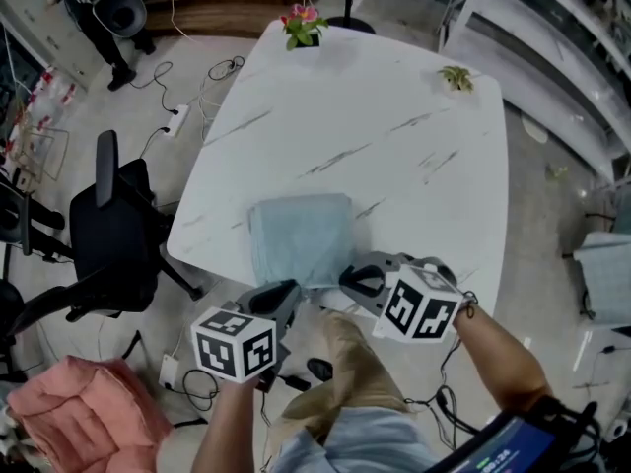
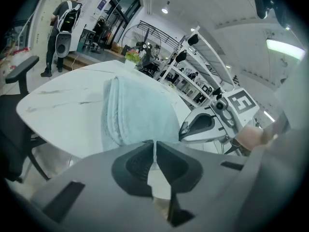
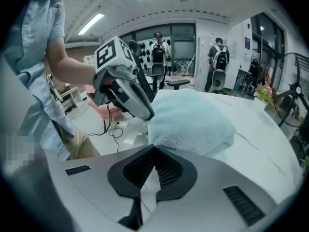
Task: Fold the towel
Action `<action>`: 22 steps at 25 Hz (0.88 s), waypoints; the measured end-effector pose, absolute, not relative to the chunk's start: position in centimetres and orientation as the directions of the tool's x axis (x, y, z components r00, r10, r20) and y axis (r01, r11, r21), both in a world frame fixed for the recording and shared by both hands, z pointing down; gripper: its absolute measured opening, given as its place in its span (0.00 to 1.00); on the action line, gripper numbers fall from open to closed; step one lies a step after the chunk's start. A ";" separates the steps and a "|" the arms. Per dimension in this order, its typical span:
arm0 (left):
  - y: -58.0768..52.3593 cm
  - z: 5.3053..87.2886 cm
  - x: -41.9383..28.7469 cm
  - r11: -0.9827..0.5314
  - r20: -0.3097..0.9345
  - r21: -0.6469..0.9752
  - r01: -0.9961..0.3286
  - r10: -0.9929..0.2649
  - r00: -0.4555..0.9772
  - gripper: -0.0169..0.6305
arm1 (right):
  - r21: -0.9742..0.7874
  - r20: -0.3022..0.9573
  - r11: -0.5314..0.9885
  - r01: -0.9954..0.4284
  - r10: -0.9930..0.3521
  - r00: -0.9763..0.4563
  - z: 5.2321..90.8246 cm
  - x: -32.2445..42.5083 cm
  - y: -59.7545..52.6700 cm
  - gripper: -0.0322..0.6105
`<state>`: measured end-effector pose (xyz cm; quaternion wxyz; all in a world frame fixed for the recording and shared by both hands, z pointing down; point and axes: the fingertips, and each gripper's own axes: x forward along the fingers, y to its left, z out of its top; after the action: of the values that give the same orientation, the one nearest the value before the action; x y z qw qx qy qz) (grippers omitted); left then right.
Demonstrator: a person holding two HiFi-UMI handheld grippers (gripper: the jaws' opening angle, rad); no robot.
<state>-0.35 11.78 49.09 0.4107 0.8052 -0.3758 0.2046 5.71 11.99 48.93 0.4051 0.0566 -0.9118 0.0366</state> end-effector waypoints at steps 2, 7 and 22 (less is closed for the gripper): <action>11.9 49.2 -0.5 -0.378 0.632 0.515 -0.769 -0.439 0.639 0.06 | 0.026 0.752 0.995 -0.094 -0.081 -0.654 49.1 5.8 12.6 0.08; 11.9 50.5 -0.3 -0.418 0.674 0.442 -0.794 -0.429 0.601 0.06 | 0.049 0.802 0.993 -0.107 -0.103 -0.588 51.3 5.8 12.4 0.08; 13.6 33.1 -2.4 -0.459 0.359 0.226 -0.859 -0.781 0.511 0.05 | -0.060 0.433 0.785 -0.617 -0.536 -0.724 35.2 6.7 10.1 0.09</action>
<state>-2.39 13.59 33.12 0.1918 0.8479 -0.4836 0.1022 6.70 10.09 35.18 0.2006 0.3122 -0.9231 0.1003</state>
